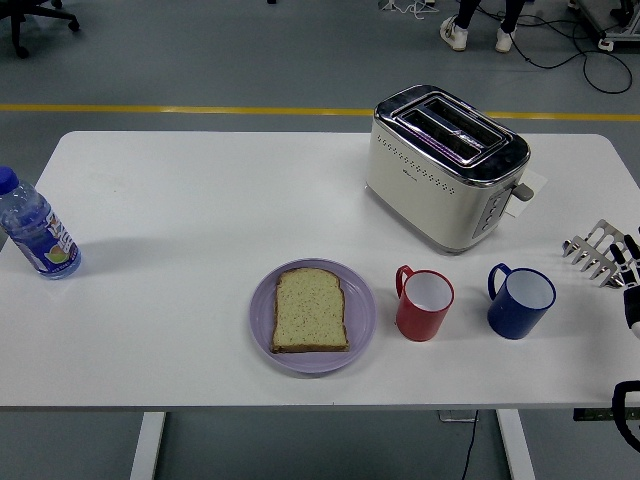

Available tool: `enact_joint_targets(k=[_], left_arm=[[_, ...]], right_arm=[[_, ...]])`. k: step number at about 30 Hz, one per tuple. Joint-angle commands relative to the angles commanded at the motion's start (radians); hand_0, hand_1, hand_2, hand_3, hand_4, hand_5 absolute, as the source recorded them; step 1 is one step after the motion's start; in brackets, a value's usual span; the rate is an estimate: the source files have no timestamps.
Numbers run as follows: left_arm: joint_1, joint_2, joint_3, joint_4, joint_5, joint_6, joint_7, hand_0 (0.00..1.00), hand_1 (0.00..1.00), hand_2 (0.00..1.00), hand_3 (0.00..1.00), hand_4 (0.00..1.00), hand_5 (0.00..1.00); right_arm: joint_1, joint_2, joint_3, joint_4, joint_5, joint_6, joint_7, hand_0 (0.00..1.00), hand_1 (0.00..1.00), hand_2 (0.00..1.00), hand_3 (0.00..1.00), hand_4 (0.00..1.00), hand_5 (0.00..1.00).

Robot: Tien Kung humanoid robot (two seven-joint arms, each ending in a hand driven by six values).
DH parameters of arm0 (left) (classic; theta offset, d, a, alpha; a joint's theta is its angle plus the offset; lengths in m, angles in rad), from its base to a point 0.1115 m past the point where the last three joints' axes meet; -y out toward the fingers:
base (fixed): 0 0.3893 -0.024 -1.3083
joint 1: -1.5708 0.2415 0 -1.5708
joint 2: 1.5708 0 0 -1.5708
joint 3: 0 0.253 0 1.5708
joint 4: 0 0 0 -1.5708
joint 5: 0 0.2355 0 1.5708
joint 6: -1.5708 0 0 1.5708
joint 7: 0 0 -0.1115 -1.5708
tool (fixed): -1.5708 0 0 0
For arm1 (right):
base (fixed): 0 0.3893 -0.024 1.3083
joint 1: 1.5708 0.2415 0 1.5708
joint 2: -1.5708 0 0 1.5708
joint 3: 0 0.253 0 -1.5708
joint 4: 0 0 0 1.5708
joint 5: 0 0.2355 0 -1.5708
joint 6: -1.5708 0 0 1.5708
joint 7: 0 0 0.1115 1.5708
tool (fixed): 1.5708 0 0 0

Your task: Pick up the cup,pour liquid into bread,place the cup on the desk

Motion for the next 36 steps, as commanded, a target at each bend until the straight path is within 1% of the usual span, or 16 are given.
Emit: enact_joint_targets(k=[2,5,6,11,12,13,14,16,17,18,21,29,35,36], left_arm=[[-0.001,0.001,0.000,0.000,0.001,0.000,0.000,0.634,0.646,0.657,0.551,0.323,0.839],[-0.002,0.002,0.000,0.000,0.001,0.000,0.000,0.634,0.646,0.657,0.551,0.323,0.839],[-0.003,0.002,0.001,0.000,0.002,0.000,0.000,0.634,0.645,0.656,0.551,0.322,0.837],[-0.005,0.003,0.000,0.000,0.002,0.000,0.000,0.634,0.645,0.656,0.551,0.322,0.837],[-0.005,0.003,0.001,0.000,0.002,0.000,0.001,0.635,0.646,0.656,0.552,0.324,0.837],[-0.005,0.003,0.001,0.000,0.002,0.000,0.001,0.635,0.646,0.656,0.552,0.324,0.837],[-0.005,0.003,0.001,0.000,0.002,0.000,0.001,0.635,0.646,0.656,0.552,0.324,0.837],[-0.006,0.003,0.000,0.000,0.003,0.000,0.000,0.635,0.646,0.656,0.552,0.324,0.837],[-0.006,0.004,0.000,0.000,0.003,0.000,0.000,0.635,0.646,0.656,0.552,0.324,0.837],[-0.006,0.004,0.000,0.000,0.003,0.000,0.000,0.635,0.646,0.657,0.552,0.323,0.835],[-0.006,0.003,0.002,0.000,0.002,0.000,0.000,0.635,0.646,0.657,0.552,0.323,0.835],[-0.005,0.003,0.006,0.000,0.003,0.000,0.000,0.634,0.646,0.655,0.551,0.323,0.835],[0.002,0.002,0.014,0.001,-0.001,0.000,0.000,0.635,0.646,0.656,0.551,0.323,0.835],[0.002,0.002,0.014,0.001,-0.001,0.000,0.000,0.635,0.646,0.656,0.551,0.323,0.835]], right_arm=[[-0.009,-0.007,-0.008,0.007,-0.045,-0.005,0.001,0.810,0.786,0.836,0.952,0.877,0.196],[-0.026,-0.018,-0.019,0.020,-0.168,-0.029,-0.003,0.810,0.786,0.836,0.952,0.877,0.196],[-0.032,-0.020,-0.022,0.022,-0.207,-0.044,-0.005,0.927,0.877,0.960,0.998,0.968,0.263],[-0.053,-0.026,-0.029,0.017,-0.422,-0.091,-0.009,0.927,0.877,0.960,0.998,0.968,0.263],[-0.055,-0.027,-0.031,0.017,-0.461,-0.093,-0.009,0.932,0.879,0.962,0.998,0.985,0.242],[-0.064,-0.032,-0.040,0.012,-0.504,-0.109,-0.005,0.932,0.879,0.962,0.998,0.985,0.242],[-0.066,-0.033,-0.042,0.010,-0.529,-0.113,-0.004,0.932,0.879,0.962,0.998,0.985,0.242],[-0.081,-0.038,-0.055,0.001,-0.578,-0.137,0.008,0.932,0.879,0.962,0.998,0.985,0.242],[-0.087,-0.039,-0.060,-0.002,-0.594,-0.147,0.013,0.932,0.879,0.962,0.998,0.985,0.242],[-0.090,-0.039,-0.064,-0.004,-0.602,-0.153,0.017,0.934,0.885,0.974,0.998,0.998,0.200],[-0.103,-0.042,-0.086,-0.011,-0.620,-0.172,0.035,0.934,0.885,0.974,0.998,0.998,0.200],[-0.127,-0.041,-0.148,-0.023,-0.638,-0.187,0.048,0.933,0.893,0.975,0.998,0.998,0.206],[-0.128,-0.035,-0.184,-0.043,-0.677,-0.193,0.033,0.937,0.896,0.981,0.998,0.998,0.200],[-0.128,-0.034,-0.185,-0.045,-0.679,-0.193,0.032,0.949,0.900,0.989,0.998,0.998,0.179]])
